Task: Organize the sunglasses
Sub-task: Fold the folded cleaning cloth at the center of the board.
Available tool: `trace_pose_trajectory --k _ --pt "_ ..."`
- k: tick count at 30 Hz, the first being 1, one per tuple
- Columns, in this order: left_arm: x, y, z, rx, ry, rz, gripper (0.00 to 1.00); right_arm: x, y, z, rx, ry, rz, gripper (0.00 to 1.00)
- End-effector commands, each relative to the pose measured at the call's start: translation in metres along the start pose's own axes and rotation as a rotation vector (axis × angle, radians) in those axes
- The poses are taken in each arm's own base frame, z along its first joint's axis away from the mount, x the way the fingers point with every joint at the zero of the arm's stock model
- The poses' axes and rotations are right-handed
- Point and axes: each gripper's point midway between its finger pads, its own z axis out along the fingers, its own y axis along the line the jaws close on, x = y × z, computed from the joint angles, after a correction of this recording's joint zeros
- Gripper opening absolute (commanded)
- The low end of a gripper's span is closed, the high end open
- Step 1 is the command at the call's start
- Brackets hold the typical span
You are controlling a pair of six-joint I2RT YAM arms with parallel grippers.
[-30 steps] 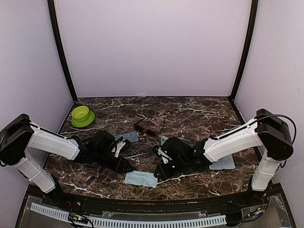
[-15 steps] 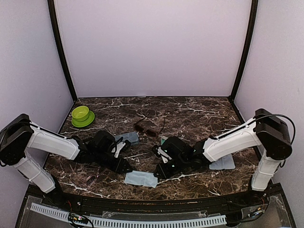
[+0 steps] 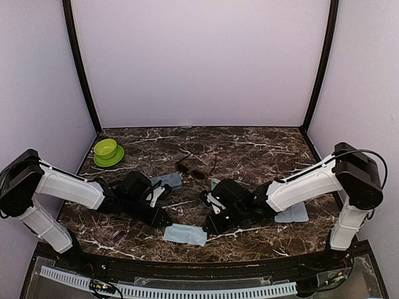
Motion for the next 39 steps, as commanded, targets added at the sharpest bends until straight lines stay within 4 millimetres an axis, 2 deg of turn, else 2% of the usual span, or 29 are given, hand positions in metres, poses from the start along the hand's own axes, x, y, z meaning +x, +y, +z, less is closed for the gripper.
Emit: trace_pose_trajectory --k 1,16,22,32,39 --pt "-0.004 -0.003 -0.001 0.009 0.000 0.013 0.22 -0.004 -0.002 0.004 -0.007 -0.011 0.005 0.16" --pt "-0.006 -0.009 0.002 0.051 0.000 0.001 0.06 -0.009 0.003 0.003 -0.018 -0.014 -0.015 0.05" --pt "-0.013 -0.014 -0.002 0.063 -0.030 0.005 0.00 -0.016 0.006 -0.004 -0.018 -0.035 -0.030 0.00" --pt "-0.026 -0.022 -0.006 0.078 -0.061 0.017 0.00 -0.027 0.007 -0.022 0.016 -0.076 -0.056 0.00" --pt "-0.042 -0.025 -0.014 0.058 -0.108 0.053 0.00 -0.028 -0.001 -0.037 0.070 -0.098 -0.059 0.00"
